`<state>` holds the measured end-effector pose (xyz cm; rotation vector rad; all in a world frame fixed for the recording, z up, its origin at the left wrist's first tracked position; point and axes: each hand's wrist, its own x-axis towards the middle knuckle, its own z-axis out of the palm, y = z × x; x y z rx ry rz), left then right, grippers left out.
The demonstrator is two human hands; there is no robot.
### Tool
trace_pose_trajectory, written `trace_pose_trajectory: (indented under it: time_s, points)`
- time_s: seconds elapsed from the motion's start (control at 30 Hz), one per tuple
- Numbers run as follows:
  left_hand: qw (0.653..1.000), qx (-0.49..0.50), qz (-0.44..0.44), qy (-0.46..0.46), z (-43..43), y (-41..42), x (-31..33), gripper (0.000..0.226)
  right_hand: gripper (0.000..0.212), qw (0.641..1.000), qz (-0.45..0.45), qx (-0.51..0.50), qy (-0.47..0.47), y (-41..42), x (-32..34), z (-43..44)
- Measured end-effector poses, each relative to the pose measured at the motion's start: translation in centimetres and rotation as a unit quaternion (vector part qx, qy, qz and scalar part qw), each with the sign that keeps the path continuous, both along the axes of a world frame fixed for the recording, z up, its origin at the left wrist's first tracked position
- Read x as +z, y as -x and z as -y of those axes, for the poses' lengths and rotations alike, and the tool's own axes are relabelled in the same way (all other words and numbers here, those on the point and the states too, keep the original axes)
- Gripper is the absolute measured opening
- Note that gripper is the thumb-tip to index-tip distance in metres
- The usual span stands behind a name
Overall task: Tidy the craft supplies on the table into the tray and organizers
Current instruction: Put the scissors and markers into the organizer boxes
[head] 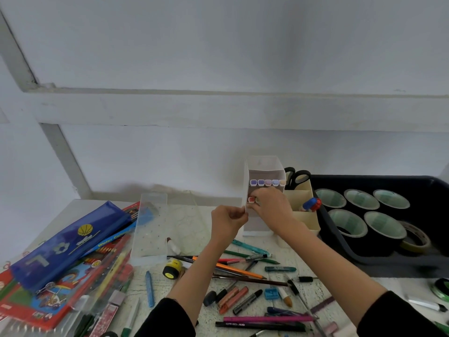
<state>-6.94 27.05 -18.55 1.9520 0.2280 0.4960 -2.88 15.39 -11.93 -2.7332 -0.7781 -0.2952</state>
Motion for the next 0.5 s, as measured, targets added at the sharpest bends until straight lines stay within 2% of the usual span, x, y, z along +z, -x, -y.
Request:
trace_pose_trajectory:
  time_s: [0.1, 0.27, 0.33, 0.4, 0.5]
  points:
    - [1.0, 0.008, -0.003, 0.009, 0.2, 0.1, 0.1, 0.015, 0.021, 0.998, 0.014, -0.022, 0.062, -0.1, 0.3, -0.4]
    - [1.0, 0.017, -0.012, -0.009, 0.7, 0.7, 0.5, 0.017, 0.023, 0.992, 0.028, -0.044, 0.114, 0.5, -0.1, -0.7]
    - [0.999, 0.014, -0.029, -0.032, 0.8, 1.3, 0.9, 0.026, 0.027, 0.993, 0.049, -0.034, 0.097, 0.8, -0.8, -0.8]
    - [0.998, 0.017, -0.043, -0.043, 1.0, 2.2, 1.3, 0.036, 0.037, 0.992, 0.114, -0.016, 0.054, 1.3, -1.5, -0.7]
    - [0.998, 0.032, -0.03, -0.048, 1.1, 4.2, 1.9, 0.037, 0.052, 0.981, 0.193, -0.01, -0.031, 3.9, -2.1, -0.1]
